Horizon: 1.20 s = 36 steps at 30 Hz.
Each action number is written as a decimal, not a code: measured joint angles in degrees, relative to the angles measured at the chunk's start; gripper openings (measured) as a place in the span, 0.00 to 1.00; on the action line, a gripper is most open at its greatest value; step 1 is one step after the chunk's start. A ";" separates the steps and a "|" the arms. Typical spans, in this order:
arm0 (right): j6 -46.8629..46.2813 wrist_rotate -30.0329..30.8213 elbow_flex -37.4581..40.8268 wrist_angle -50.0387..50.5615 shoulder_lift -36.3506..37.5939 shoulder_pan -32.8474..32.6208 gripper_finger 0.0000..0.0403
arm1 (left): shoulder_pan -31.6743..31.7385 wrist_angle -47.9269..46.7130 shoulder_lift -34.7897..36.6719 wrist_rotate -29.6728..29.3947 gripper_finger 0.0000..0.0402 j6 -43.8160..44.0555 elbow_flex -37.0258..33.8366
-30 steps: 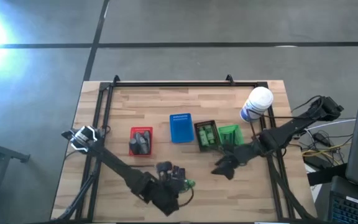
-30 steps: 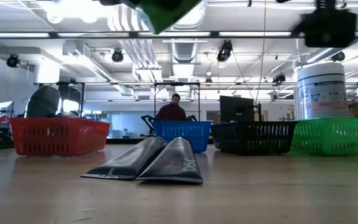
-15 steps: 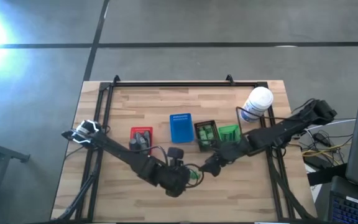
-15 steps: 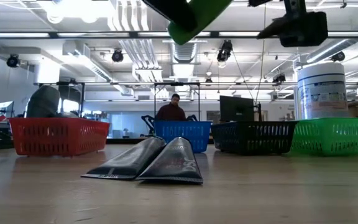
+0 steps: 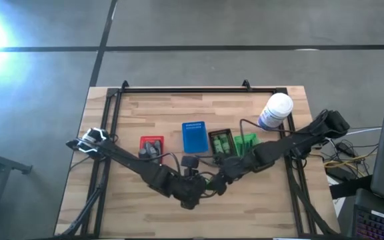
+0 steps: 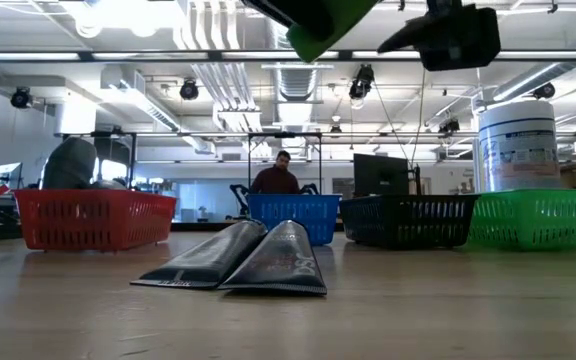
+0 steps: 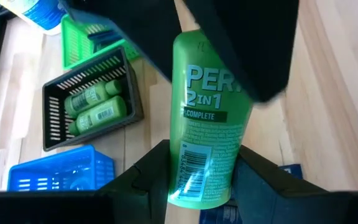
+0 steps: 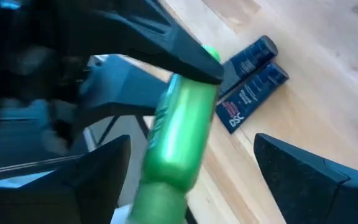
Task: Pick & Place Travel size toiletries
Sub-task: Put the green shampoo into the black bin
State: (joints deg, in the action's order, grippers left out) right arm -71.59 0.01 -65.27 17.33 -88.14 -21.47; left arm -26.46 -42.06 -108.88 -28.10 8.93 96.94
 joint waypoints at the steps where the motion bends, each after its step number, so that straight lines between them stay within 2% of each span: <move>1: 0.06 0.14 -0.61 0.65 -0.70 -0.01 0.84 | 0.00 0.05 0.00 0.00 0.36 -0.01 0.17; 4: 1.27 0.59 -2.24 1.64 -1.62 0.00 0.82 | -0.29 0.02 0.13 -0.09 0.36 0.29 0.22; 7: 1.45 1.11 -3.04 3.44 -1.55 0.00 0.76 | -0.78 -0.06 0.13 -0.13 0.36 0.58 0.22; 16: -0.93 -0.80 -1.39 2.13 -1.36 0.07 0.44 | -1.38 0.22 0.05 -3.74 0.36 0.59 0.22; 21: -0.39 3.38 -1.32 3.93 -0.62 0.00 0.28 | -1.43 -1.82 0.07 -5.88 0.39 3.85 0.20; 24: -0.72 7.92 -1.45 8.74 0.62 0.00 0.23 | -1.50 -5.66 0.89 -9.25 0.48 12.62 0.25; 26: -3.21 12.23 -0.64 18.81 1.74 -0.05 0.22 | -2.00 -12.75 2.58 -9.52 0.56 20.94 0.26; 31: -11.96 23.23 0.35 34.64 4.04 0.32 0.26 | -3.01 -26.35 5.26 -10.67 0.75 50.24 -1.57; 34: -14.19 27.88 3.80 32.23 3.27 2.28 0.26 | -3.28 -22.28 7.08 -8.75 0.81 60.81 -5.67; 36: -14.24 29.86 6.47 28.35 2.39 4.36 0.26 | -3.44 -14.23 7.93 -6.58 0.82 63.21 -9.35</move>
State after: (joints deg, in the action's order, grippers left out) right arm -85.83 29.87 -58.80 45.68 -85.75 -17.11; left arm -29.90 -56.29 -100.95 -34.68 72.14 87.60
